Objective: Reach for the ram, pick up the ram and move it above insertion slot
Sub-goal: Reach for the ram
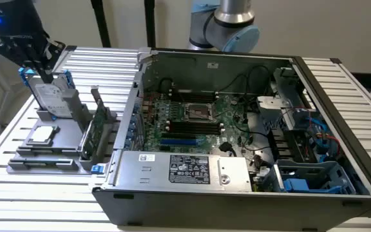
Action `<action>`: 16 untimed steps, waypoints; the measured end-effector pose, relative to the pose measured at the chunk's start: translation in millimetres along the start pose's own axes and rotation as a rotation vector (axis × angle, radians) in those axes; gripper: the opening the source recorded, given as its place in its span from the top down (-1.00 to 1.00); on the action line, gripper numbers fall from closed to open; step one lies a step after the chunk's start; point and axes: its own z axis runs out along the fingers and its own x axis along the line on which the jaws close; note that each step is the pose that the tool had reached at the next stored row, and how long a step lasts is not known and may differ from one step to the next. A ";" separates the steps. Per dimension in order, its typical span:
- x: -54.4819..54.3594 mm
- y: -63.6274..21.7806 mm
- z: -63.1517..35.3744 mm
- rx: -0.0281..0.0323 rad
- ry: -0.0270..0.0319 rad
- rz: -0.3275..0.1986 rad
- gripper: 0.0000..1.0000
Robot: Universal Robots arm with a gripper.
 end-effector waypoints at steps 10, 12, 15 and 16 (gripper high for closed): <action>0.0 0.0 0.0 0.0000 0.0000 0.000 0.79; 0.0 0.0 0.0 0.0000 0.0000 0.000 0.79; 0.2 -4.4 -0.3 0.0000 0.0002 0.000 0.79; 0.2 -8.5 -0.4 0.0000 0.0001 0.000 0.79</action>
